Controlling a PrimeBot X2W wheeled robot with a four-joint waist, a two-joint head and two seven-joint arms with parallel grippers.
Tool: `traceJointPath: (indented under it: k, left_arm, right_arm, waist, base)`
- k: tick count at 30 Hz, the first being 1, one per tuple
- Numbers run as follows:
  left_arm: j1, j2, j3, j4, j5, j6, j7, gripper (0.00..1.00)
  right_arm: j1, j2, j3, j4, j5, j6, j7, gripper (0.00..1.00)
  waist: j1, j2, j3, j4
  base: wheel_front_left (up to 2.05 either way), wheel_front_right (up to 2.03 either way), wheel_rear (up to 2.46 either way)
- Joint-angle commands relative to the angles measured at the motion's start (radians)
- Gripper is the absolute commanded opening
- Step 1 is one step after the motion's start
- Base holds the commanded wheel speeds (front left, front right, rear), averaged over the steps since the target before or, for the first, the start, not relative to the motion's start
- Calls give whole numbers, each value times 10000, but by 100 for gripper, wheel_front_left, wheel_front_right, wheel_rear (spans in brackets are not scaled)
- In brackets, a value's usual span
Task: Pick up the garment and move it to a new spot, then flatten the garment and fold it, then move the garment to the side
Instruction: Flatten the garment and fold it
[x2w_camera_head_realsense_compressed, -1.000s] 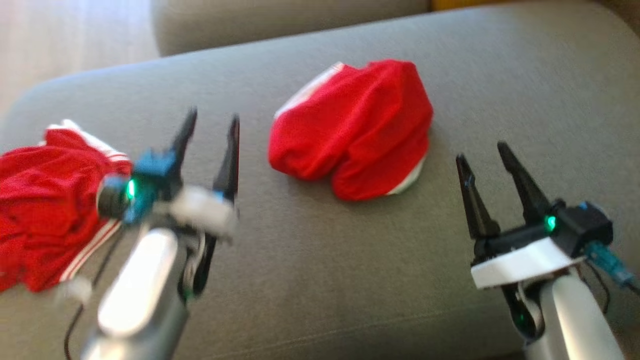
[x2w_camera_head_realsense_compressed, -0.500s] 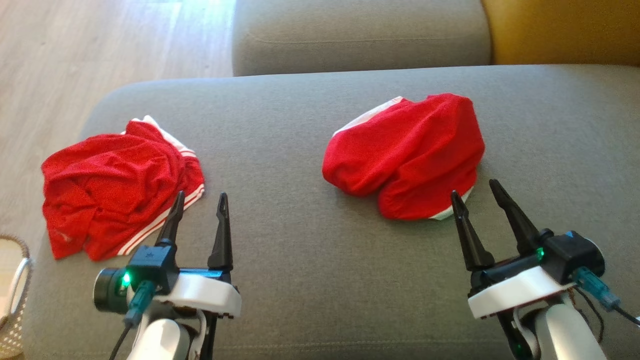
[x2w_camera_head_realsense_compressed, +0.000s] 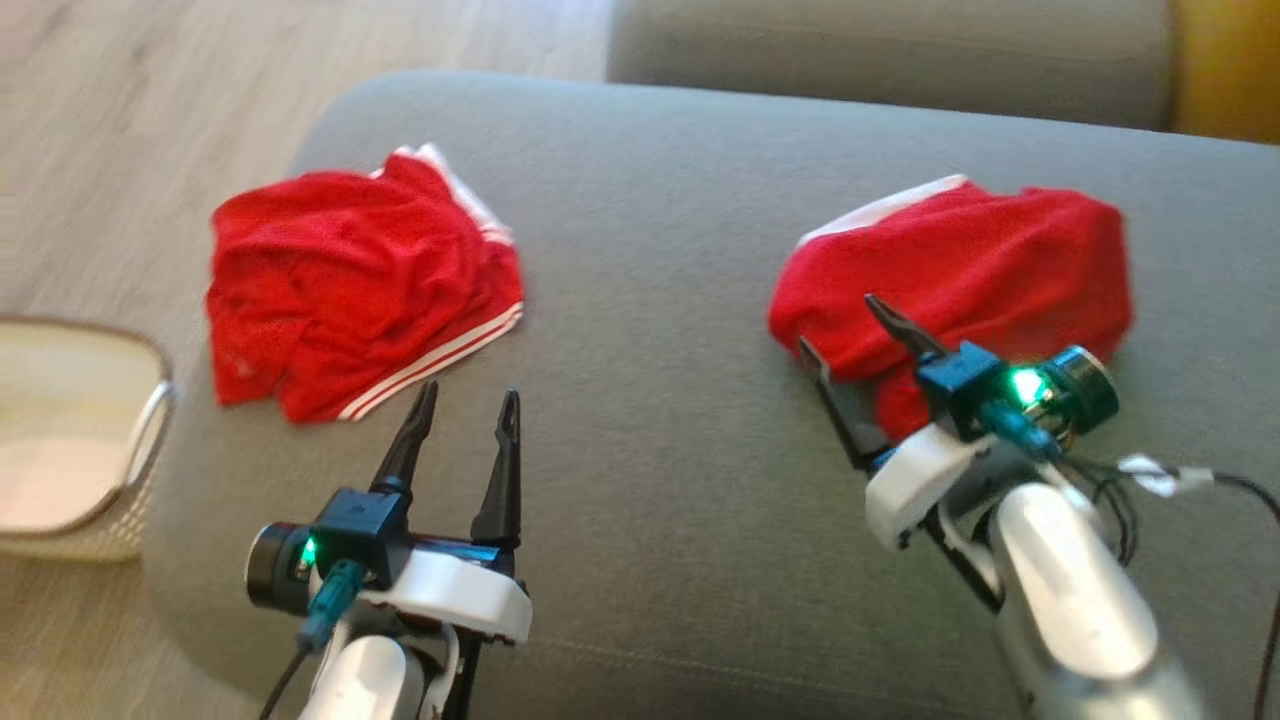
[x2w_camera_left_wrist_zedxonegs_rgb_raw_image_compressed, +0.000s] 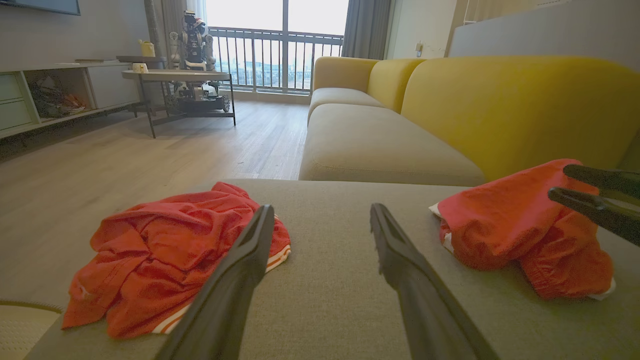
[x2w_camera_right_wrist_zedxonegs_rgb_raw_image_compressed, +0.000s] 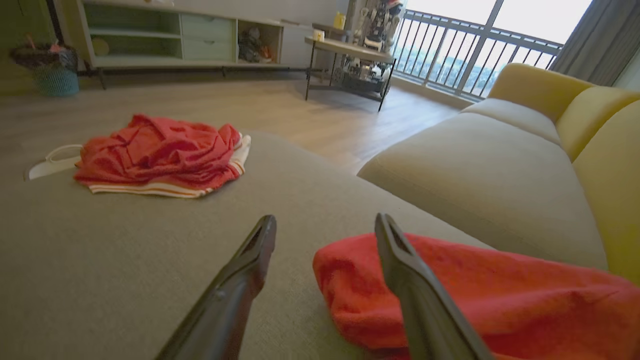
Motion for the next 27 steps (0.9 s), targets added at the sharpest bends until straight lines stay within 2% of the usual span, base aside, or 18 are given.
traceJointPath:
  k: [1,7,14,16,17,18,22,27]
  left_arm:
    - [-499,-51,323,-244,77,-61,-78,100]
    - [-631,-169,229,-76,55,-213,-78,100]
    - [-786,-208,-133,28,-178,-174,-78,100]
    - [-810,-209,-190,30,-234,-139,-78,100]
    - [-828,-210,-242,34,-279,-103,-78,100]
    - [-843,-210,-291,44,-316,-69,-78,100]
    - [-852,-212,-387,114,-365,25,-78,100]
    - [-681,-212,-234,306,-300,61,-78,100]
  right_arm:
    - [-666,-144,77,216,-268,-4,201,100]
    - [-1897,-402,-463,2174,-824,-4,833,100]
    - [-2855,-704,-353,4313,-948,-4,1191,100]
    - [-2955,-711,-365,4591,-925,-4,1260,96]
    - [-3047,-693,-405,4876,-844,-4,1348,62]
    - [-3136,-674,-362,5118,-778,-4,1372,0]
    - [-3510,-595,-412,5390,-563,-4,520,0]
    - [-3832,-283,-1116,4980,-240,-4,-808,0]
  waist:
    - [0,0,411,568]
    - [0,0,780,1181]
    - [0,0,1050,1562]
    - [0,0,1063,1595]
    - [0,0,1067,1623]
    - [0,0,1062,1651]
    - [0,0,948,1701]
    - [0,0,527,1557]
  base:
    - [0,0,0]
    - [0,0,0]
    - [0,0,0]
    - [0,0,0]
    - [0,0,0]
    - [0,0,0]
    - [0,0,0]
    - [0,0,0]
